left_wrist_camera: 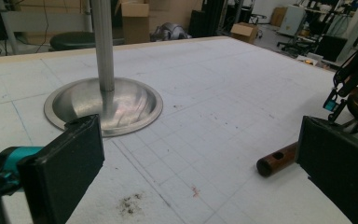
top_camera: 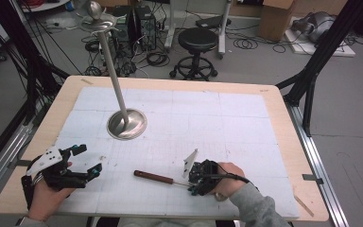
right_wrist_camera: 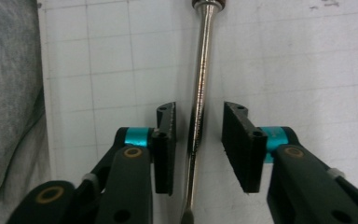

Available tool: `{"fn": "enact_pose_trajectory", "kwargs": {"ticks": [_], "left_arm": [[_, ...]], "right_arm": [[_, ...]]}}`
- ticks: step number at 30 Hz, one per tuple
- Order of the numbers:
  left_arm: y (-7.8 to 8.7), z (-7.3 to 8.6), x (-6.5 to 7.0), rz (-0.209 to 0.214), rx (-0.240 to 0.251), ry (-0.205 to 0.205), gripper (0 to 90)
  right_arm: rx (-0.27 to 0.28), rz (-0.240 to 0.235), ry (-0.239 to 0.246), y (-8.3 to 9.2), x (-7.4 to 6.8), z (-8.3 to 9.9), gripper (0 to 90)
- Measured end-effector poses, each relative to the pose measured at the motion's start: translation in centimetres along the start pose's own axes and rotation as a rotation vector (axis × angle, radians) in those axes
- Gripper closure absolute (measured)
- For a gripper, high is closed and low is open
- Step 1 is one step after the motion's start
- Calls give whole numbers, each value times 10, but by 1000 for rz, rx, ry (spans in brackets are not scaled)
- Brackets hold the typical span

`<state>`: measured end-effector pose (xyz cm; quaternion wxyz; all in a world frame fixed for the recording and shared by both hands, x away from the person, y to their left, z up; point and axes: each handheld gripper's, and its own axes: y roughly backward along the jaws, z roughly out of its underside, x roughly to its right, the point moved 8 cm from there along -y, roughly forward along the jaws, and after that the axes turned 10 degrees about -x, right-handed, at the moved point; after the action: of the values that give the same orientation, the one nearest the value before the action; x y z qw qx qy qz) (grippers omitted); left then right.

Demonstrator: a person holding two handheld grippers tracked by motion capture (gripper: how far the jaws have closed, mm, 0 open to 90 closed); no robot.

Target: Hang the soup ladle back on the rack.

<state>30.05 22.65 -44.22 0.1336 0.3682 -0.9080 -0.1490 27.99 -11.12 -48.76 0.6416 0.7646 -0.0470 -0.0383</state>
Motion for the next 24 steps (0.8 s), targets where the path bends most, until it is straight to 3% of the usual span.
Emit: {"fn": "enact_pose_trajectory", "kwargs": {"ticks": [9,16,24], "left_arm": [[0,0,0,1,-4,-3,17],[3,0,0,-5,-1,-4,17],[2,0,0,-4,0,-2,17]], "right_arm": [[-10,-20,-17,0,1,-2,813],[-14,-20,-18,1,2,-3,841],[75,-11,-57,14,9,0,845]]}}
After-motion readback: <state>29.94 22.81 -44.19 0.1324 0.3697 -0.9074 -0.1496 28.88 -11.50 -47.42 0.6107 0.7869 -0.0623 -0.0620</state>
